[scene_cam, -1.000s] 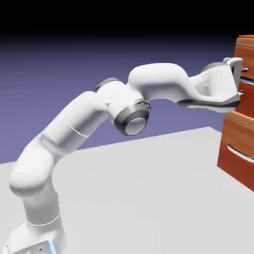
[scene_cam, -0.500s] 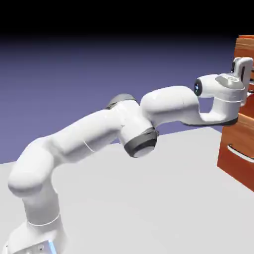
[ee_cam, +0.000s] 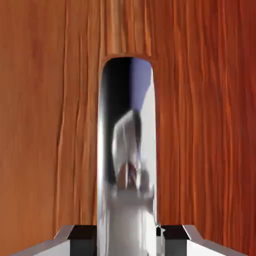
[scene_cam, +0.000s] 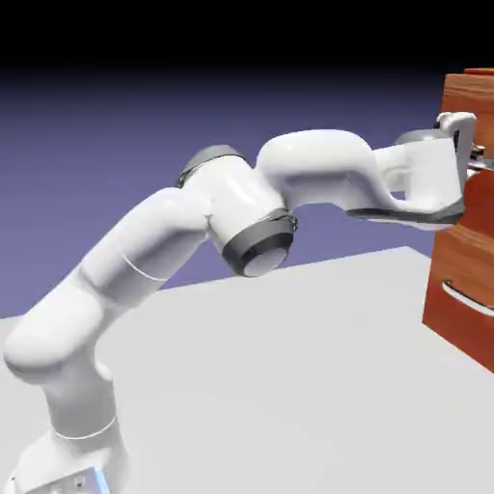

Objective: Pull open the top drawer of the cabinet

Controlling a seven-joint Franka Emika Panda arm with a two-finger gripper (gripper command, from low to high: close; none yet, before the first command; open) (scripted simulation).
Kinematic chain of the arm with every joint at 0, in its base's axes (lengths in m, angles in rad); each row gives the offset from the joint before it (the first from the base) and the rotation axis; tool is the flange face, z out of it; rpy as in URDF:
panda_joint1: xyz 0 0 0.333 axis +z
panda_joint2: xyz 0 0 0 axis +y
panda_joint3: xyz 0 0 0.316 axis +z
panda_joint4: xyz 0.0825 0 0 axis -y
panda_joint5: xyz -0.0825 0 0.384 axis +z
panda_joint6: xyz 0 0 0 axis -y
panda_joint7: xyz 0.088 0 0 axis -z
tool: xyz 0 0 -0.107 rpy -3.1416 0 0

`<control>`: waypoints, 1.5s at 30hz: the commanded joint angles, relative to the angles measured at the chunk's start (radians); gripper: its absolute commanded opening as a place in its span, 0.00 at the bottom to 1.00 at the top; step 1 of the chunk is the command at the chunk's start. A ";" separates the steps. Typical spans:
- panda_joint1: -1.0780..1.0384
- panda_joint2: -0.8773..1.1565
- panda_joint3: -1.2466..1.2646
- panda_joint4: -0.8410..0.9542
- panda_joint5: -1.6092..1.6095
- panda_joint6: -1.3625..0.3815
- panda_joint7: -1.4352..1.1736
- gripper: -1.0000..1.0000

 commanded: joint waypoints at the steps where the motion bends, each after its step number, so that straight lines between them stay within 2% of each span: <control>1: -0.022 -0.020 0.013 -0.036 -0.016 -0.010 0.026 0.00; 14: -0.400 -0.348 0.257 -0.500 -0.180 -0.103 0.395 0.00; 23: -0.726 -0.560 0.515 -0.670 -0.282 -0.100 0.675 0.00; 30: -0.974 -0.549 0.764 -0.726 -0.274 -0.113 0.658 0.00; 39: -1.271 -0.388 1.091 -0.877 -0.194 -0.170 0.459 0.00; 45: -1.489 -0.435 1.288 -0.907 -0.231 -0.153 0.565 0.00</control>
